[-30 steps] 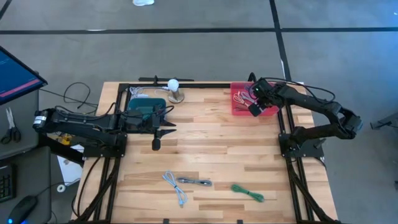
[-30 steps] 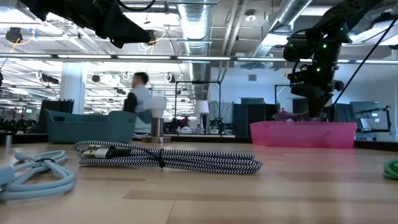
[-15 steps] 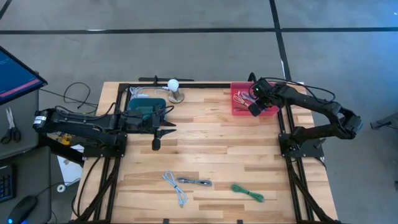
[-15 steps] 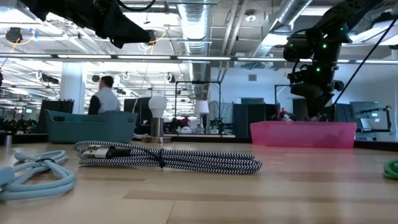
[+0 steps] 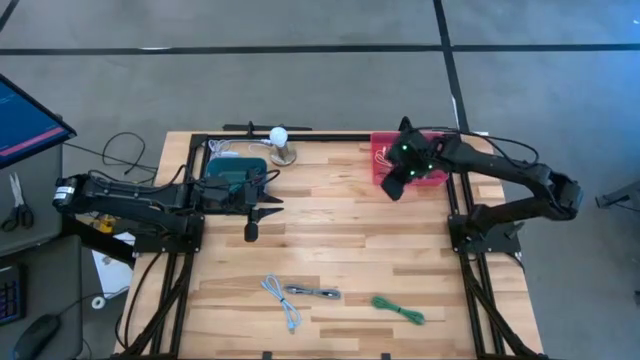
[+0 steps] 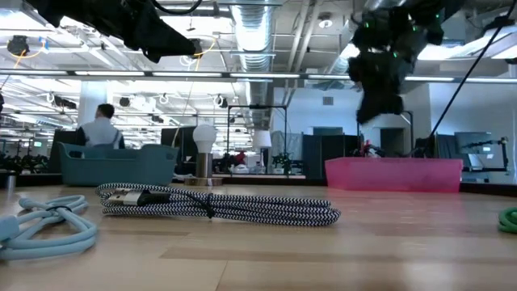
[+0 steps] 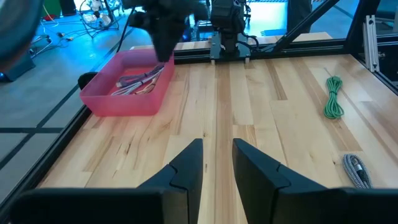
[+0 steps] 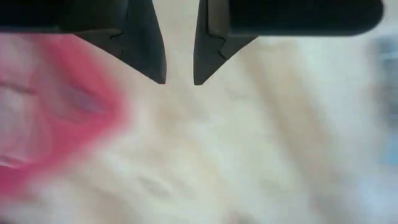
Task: Pick & Place USB Port
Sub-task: Put the plain green charger cable into the pink bin
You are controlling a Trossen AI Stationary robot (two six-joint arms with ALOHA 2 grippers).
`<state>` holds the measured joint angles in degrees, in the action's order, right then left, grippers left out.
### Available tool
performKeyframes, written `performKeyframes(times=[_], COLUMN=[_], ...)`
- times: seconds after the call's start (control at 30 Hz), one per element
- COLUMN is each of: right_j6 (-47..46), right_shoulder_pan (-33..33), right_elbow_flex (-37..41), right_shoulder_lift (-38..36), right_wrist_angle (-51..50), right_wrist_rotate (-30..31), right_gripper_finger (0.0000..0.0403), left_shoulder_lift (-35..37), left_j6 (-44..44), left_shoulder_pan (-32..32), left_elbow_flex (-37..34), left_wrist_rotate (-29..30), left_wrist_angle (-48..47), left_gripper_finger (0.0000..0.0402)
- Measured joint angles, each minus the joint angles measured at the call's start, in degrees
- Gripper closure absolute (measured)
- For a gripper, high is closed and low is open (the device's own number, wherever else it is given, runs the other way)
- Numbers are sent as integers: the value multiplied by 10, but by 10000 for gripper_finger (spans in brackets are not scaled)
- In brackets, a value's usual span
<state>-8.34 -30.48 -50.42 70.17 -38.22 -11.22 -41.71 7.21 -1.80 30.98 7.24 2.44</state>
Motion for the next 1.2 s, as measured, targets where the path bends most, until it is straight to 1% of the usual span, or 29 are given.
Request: performKeyframes(times=[0.07, 0.13, 0.2, 0.23, 0.4, 0.47, 0.57, 0.67, 0.87, 1.0, 1.1, 1.2], right_j6=[-21, -31, -33, -33, -33, -52, -90, -121, -172, -229, -271, -315], right_shoulder_pan=[29, 59, 88, 102, 154, 168, 190, 216, 295, 347, 387, 425], right_elbow_flex=[-2, -2, -2, -2, -2, -2, -2, -2, -2, -2, -2, -2], right_shoulder_lift=[0, 0, 0, 0, 0, 0, 0, 0, 0, 0, 0, 0], right_wrist_angle=[38, 72, 98, 109, 176, 211, 230, 209, 125, 90, 83, 83], right_wrist_rotate=[-58, -104, -129, -132, -128, -127, -127, -125, -50, -37, -35, -19], right_gripper_finger=[328, 328, 328, 328, 328, 328, 328, 328, 328, 328, 328, 328], left_shoulder_lift=[0, 0, 0, 0, 0, 0, 0, 0, 0, 0, 0, 0], left_j6=[0, 0, 0, 0, 0, -2, -2, -2, -2, -2, -2, -2], left_shoulder_pan=[0, 0, 0, 0, 0, 0, 0, 0, 0, 0, 0, 0], left_elbow_flex=[0, 0, 0, 0, 0, 0, 0, 0, 0, 0, 0, 0], left_wrist_rotate=[0, 0, 0, 0, 0, 0, 0, 0, 0, 0, 0, 0], left_wrist_angle=[0, 0, 0, 0, 0, 0, 0, 0, 0, 0, 0, 0], left_gripper_finger=[314, 314, 314, 314, 314, 314, 314, 314, 314, 314, 314, 314])
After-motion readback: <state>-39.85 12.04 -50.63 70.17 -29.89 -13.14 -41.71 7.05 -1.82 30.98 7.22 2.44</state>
